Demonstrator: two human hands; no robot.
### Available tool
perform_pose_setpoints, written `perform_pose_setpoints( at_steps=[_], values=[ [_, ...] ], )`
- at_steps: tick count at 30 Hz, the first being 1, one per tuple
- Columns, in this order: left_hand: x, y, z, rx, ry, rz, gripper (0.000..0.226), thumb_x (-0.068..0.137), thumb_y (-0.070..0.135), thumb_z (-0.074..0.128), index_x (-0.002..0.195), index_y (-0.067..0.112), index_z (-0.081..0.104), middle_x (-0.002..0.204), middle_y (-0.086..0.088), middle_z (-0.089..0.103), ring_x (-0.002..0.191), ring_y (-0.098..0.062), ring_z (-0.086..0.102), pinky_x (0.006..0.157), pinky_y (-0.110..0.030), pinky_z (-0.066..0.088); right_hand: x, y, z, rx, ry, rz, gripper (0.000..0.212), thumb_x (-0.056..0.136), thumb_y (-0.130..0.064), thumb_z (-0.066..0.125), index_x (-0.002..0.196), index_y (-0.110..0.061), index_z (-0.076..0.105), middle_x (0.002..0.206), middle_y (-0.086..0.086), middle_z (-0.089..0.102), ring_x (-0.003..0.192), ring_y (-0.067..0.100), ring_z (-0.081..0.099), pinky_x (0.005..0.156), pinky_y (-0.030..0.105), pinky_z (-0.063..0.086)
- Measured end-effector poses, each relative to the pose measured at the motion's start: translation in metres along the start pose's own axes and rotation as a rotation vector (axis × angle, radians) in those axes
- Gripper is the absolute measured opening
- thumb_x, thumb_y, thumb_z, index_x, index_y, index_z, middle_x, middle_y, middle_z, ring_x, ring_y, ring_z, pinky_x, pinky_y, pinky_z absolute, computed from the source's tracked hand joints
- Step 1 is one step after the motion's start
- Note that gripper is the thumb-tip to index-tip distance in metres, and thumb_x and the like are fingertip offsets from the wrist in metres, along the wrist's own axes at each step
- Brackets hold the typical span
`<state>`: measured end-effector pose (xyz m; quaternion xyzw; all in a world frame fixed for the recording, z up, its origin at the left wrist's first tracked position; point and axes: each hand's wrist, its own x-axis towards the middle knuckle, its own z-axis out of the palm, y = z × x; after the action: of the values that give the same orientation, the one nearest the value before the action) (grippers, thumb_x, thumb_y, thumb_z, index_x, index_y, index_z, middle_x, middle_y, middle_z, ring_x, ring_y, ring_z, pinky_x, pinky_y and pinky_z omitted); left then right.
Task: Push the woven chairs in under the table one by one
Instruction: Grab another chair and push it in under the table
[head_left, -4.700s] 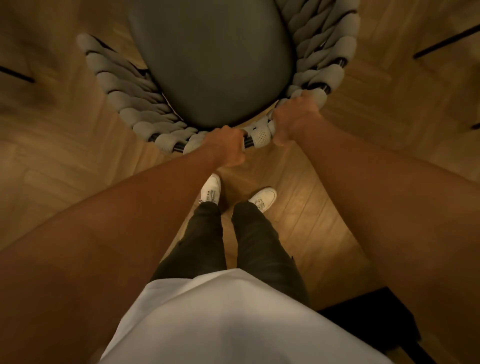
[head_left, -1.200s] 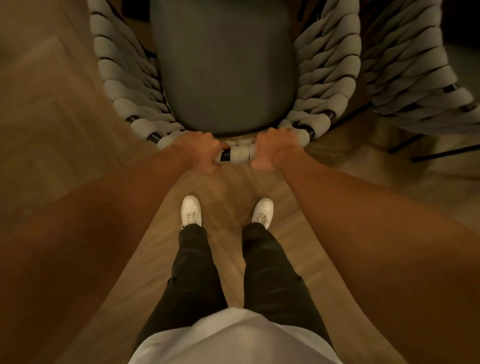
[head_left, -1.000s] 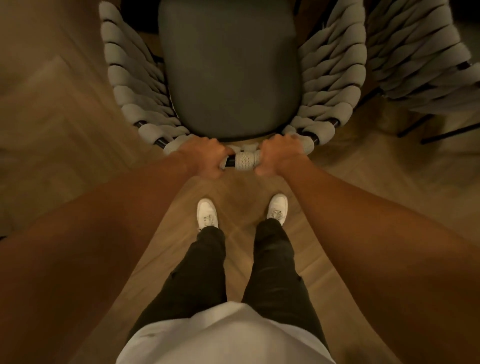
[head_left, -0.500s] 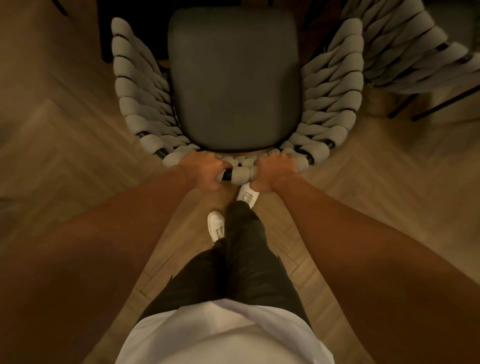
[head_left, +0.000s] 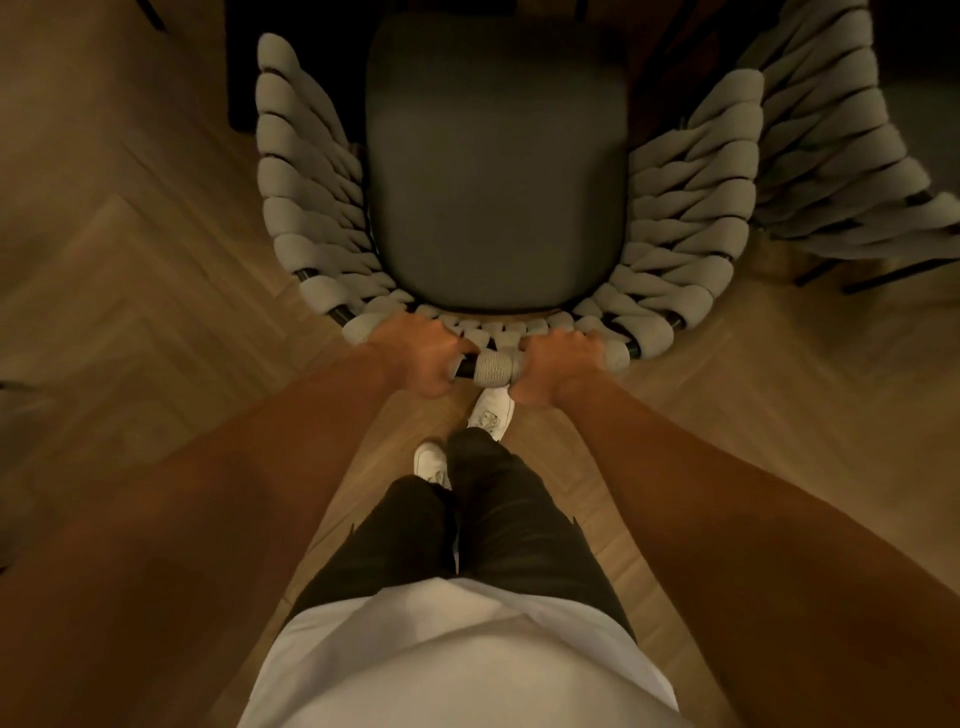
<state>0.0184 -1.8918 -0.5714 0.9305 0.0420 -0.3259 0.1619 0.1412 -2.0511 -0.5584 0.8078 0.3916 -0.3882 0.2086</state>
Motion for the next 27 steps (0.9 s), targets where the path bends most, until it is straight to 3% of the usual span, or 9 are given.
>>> perform_pose_setpoints(
  at_steps=[4, 9, 12, 14, 17, 20, 22, 24, 27],
  values=[
    [-0.002, 0.0, -0.002, -0.031, -0.035, 0.018, 0.05, 0.083, 0.045, 0.06, 0.132, 0.043, 0.052, 0.105, 0.009, 0.066, 0.091, -0.014, 0.061, 0.071, -0.029, 0.046, 0.001, 0.001, -0.006, 0.003, -0.082, -0.01, 0.073, 0.072, -0.068, 0.063, 0.132, -0.027, 0.058, 0.127, 0.006, 0.06, 0.119, 0.033, 0.053, 0.103, 0.054, 0.038],
    [-0.013, -0.021, -0.023, -0.153, -0.201, -0.025, 0.065, 0.084, 0.074, 0.048, 0.141, 0.045, 0.045, 0.138, 0.009, 0.057, 0.123, -0.018, 0.054, 0.095, -0.033, 0.044, 0.001, -0.012, -0.03, 0.132, -0.231, -0.112, 0.097, 0.07, -0.074, 0.065, 0.149, -0.024, 0.042, 0.147, 0.008, 0.048, 0.133, 0.035, 0.045, 0.109, 0.058, 0.036],
    [-0.027, -0.055, -0.026, -0.069, 0.025, -0.048, 0.074, 0.087, 0.074, 0.034, 0.146, 0.031, 0.047, 0.152, 0.001, 0.046, 0.145, -0.022, 0.035, 0.118, -0.046, 0.025, -0.001, -0.039, -0.042, 0.196, -0.127, -0.248, 0.092, 0.078, -0.072, 0.067, 0.15, -0.021, 0.042, 0.148, 0.008, 0.05, 0.133, 0.031, 0.048, 0.108, 0.049, 0.041],
    [-0.036, -0.081, -0.02, -0.056, 0.274, -0.117, 0.069, 0.09, 0.059, 0.042, 0.147, 0.021, 0.047, 0.158, -0.005, 0.037, 0.151, -0.025, 0.022, 0.122, -0.049, 0.012, 0.005, -0.062, -0.046, 0.283, -0.07, -0.293, 0.095, 0.076, -0.069, 0.072, 0.152, -0.022, 0.04, 0.151, 0.006, 0.048, 0.136, 0.03, 0.046, 0.108, 0.046, 0.041],
    [-0.047, -0.107, -0.014, -0.237, 0.615, -0.389, 0.068, 0.091, 0.038, 0.059, 0.151, 0.013, 0.039, 0.163, -0.012, 0.024, 0.153, -0.03, 0.014, 0.122, -0.052, 0.016, 0.02, -0.1, -0.046, 0.416, -0.058, -0.314, 0.095, 0.076, -0.061, 0.076, 0.152, -0.019, 0.038, 0.15, 0.007, 0.047, 0.137, 0.03, 0.046, 0.106, 0.044, 0.044],
    [-0.045, -0.121, -0.009, -0.467, 0.733, -0.584, 0.081, 0.091, 0.027, 0.062, 0.157, 0.003, 0.02, 0.165, -0.016, 0.012, 0.153, -0.032, 0.008, 0.125, -0.044, 0.011, 0.029, -0.135, -0.047, 0.473, -0.043, -0.293, 0.093, 0.078, -0.055, 0.075, 0.152, -0.017, 0.035, 0.151, 0.011, 0.044, 0.137, 0.032, 0.043, 0.108, 0.05, 0.043],
    [-0.04, -0.126, -0.014, -0.729, 0.753, -0.661, 0.091, 0.091, 0.02, 0.066, 0.158, 0.002, 0.007, 0.165, -0.013, 0.009, 0.152, -0.028, 0.014, 0.122, -0.031, 0.014, 0.035, -0.155, -0.044, 0.509, -0.026, -0.272, 0.082, 0.079, -0.048, 0.075, 0.146, -0.018, 0.04, 0.143, 0.011, 0.05, 0.13, 0.033, 0.049, 0.102, 0.052, 0.047],
    [-0.031, -0.134, -0.019, -1.017, 0.716, -0.747, 0.097, 0.09, 0.017, 0.069, 0.159, 0.008, 0.001, 0.158, 0.001, 0.026, 0.134, -0.014, 0.045, 0.115, -0.029, 0.034, 0.042, -0.168, -0.04, 0.552, -0.003, -0.232, 0.064, 0.08, -0.039, 0.075, 0.134, -0.02, 0.047, 0.126, 0.008, 0.058, 0.116, 0.032, 0.057, 0.092, 0.048, 0.052],
    [-0.022, -0.143, -0.019, -1.219, 0.714, -0.784, 0.08, 0.084, 0.015, 0.071, 0.15, 0.015, 0.026, 0.136, 0.0, 0.052, 0.113, -0.016, 0.059, 0.102, -0.04, 0.05, 0.047, -0.174, -0.037, 0.556, 0.037, -0.202, 0.047, 0.082, -0.031, 0.072, 0.124, -0.021, 0.054, 0.107, 0.005, 0.062, 0.1, 0.029, 0.062, 0.077, 0.038, 0.052]
  ],
)
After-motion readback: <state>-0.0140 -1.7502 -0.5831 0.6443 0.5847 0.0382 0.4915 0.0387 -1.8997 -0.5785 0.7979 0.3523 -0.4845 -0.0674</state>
